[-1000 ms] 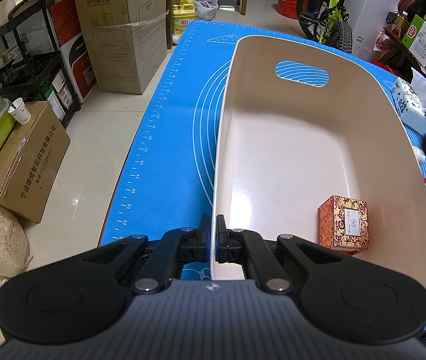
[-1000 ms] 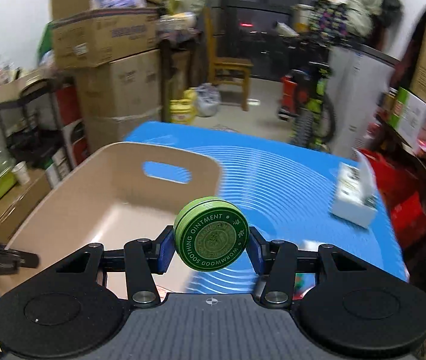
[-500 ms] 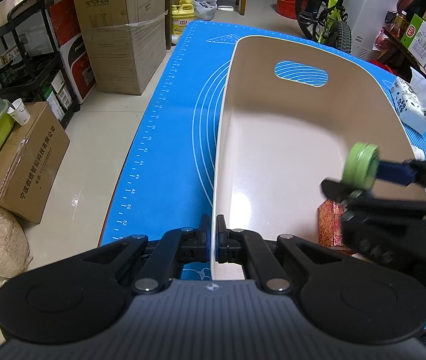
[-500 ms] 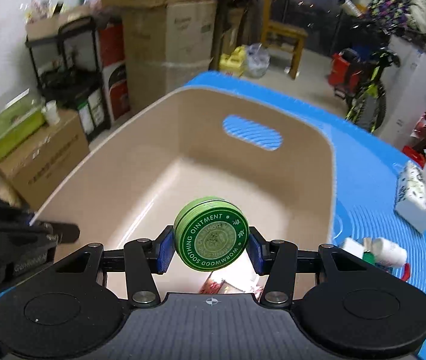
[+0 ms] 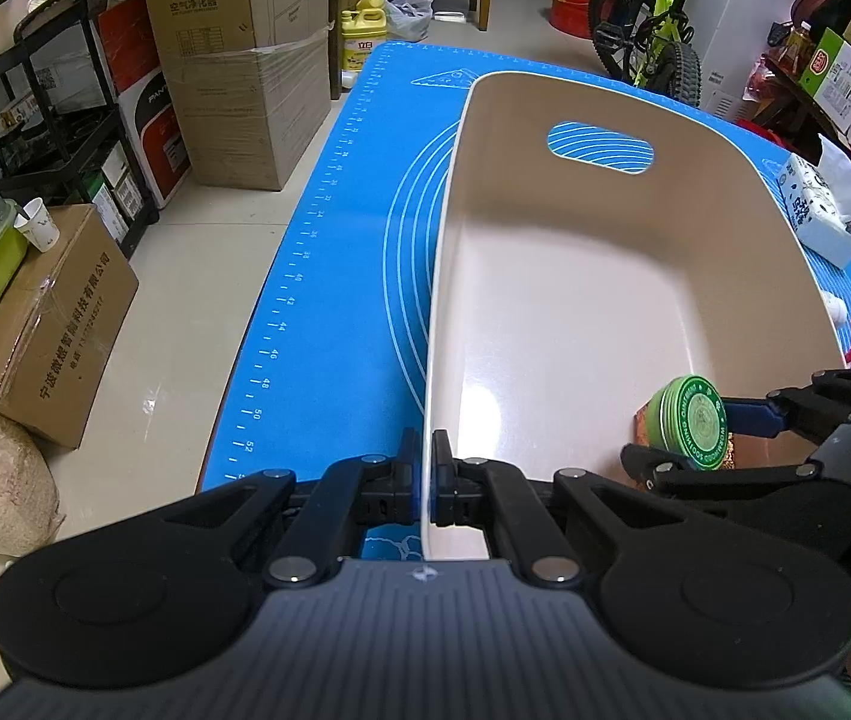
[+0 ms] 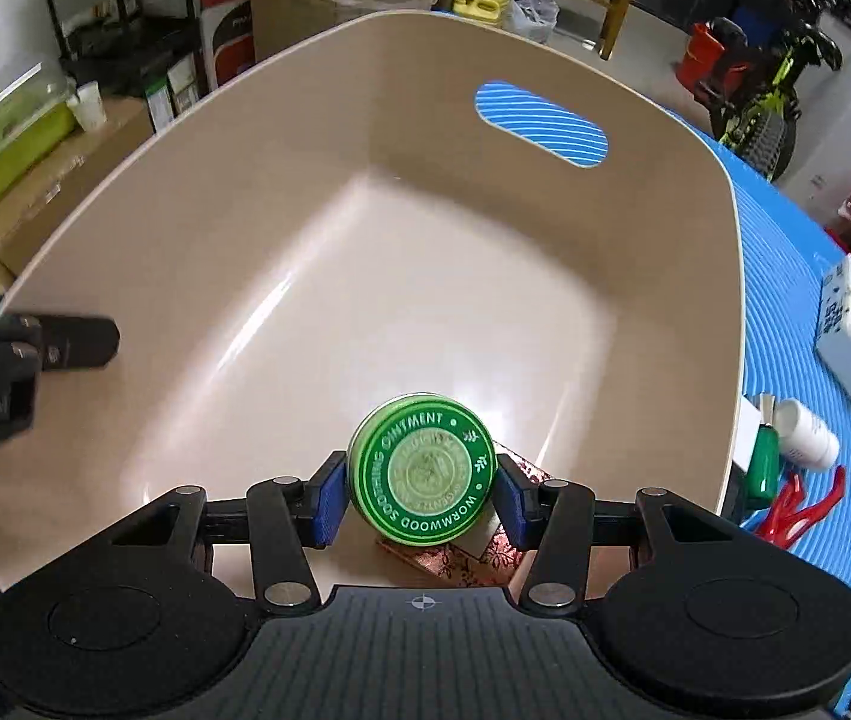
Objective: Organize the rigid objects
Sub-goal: 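Carry the green tin into the bin and release it with the right tool, then grasp the yellow toy with red dial using the right tool, then carry the yellow toy into the bin and release it with the right tool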
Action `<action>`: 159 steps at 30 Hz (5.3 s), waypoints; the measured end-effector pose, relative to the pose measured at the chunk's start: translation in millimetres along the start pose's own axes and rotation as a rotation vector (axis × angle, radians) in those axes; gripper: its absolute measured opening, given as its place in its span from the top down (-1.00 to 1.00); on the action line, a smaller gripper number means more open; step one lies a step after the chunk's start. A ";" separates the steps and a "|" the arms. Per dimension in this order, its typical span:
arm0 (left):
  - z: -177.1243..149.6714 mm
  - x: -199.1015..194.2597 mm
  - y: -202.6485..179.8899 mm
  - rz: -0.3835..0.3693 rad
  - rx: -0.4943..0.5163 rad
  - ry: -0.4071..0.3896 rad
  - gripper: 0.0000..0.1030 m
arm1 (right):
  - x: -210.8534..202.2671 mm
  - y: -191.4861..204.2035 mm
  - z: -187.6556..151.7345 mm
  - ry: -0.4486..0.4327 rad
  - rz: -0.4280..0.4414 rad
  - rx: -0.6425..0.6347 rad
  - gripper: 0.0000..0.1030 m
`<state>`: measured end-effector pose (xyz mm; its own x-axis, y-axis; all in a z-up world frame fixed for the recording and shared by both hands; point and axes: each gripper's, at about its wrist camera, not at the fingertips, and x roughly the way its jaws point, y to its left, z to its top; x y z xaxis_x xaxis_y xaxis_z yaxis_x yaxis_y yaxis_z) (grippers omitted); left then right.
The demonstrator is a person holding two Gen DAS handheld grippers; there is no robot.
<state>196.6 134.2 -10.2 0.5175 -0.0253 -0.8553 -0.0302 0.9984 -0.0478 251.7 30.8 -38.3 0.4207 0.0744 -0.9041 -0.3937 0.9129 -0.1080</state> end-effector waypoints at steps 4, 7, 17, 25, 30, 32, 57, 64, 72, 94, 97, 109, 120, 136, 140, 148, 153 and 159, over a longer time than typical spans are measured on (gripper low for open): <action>-0.6 0.0 -0.3 -0.001 0.001 0.000 0.91 | -3.0 -0.7 -2.4 -0.009 -0.006 -0.006 -0.19; -0.9 -0.3 1.1 -0.002 0.002 -0.001 0.91 | -11.2 -2.5 -3.2 -0.051 0.003 0.005 -0.23; -0.9 -0.3 0.8 -0.002 0.001 0.000 0.91 | -73.2 -32.6 -7.9 -0.241 0.010 0.141 -0.42; -0.9 -0.5 2.0 -0.001 0.000 0.000 0.91 | -97.5 -88.0 -28.0 -0.324 -0.048 0.286 -0.43; -0.9 -0.5 2.1 -0.002 0.000 0.000 0.91 | -90.3 -116.5 -45.7 -0.319 -0.095 0.366 -0.43; -0.9 -0.5 1.7 -0.003 0.000 0.000 0.91 | -84.1 -125.3 -54.3 -0.301 -0.117 0.393 -0.43; -2.0 -1.6 4.0 -0.008 -0.002 -0.001 0.90 | 4.3 -173.4 -130.1 -0.078 -0.168 0.640 -0.43; -1.8 -1.5 3.6 -0.008 -0.002 -0.001 0.90 | 17.1 -166.6 -134.1 -0.049 -0.179 0.641 -0.37; -1.8 -1.5 3.3 -0.008 -0.002 -0.001 0.90 | 14.6 -160.3 -138.0 -0.091 -0.193 0.613 -0.04; -1.6 -1.5 3.8 -0.007 -0.004 0.003 0.90 | -60.6 -154.0 -117.9 -0.353 -0.279 0.574 -0.04; -1.5 -1.5 3.8 -0.007 -0.005 0.002 0.90 | -74.1 -147.0 -106.5 -0.400 -0.266 0.548 -0.04; -1.7 -1.1 4.6 -0.009 -0.005 0.002 0.90 | -94.3 -95.4 -45.9 -0.507 -0.112 0.355 -0.04; -1.9 -1.5 3.1 -0.012 -0.005 0.003 0.90 | -69.9 -37.2 -5.3 -0.441 -0.019 0.167 -0.04; -2.5 -1.5 2.2 -0.010 -0.001 0.002 0.90 | -23.2 13.0 -0.5 -0.159 0.023 -0.002 -0.04; -2.8 -1.7 2.4 -0.010 0.000 0.002 0.90 | -18.2 14.8 -2.7 -0.127 0.015 -0.013 -0.03; -2.6 -1.7 2.7 -0.010 -0.001 0.003 0.90 | -29.6 1.9 0.5 -0.153 0.043 0.024 -0.24; -2.7 -2.0 2.9 -0.013 -0.002 0.003 0.90 | -47.8 -11.2 2.2 -0.223 0.042 0.070 -0.34; -2.1 -2.3 4.7 -0.016 -0.003 0.004 0.90 | -71.1 -45.3 -2.0 -0.294 0.035 0.188 -0.41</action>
<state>193.5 138.8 -9.6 0.5143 -0.0410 -0.8566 -0.0247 0.9977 -0.0625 237.9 -16.6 30.0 0.6378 0.1944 -0.7452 -0.2660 0.9637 0.0236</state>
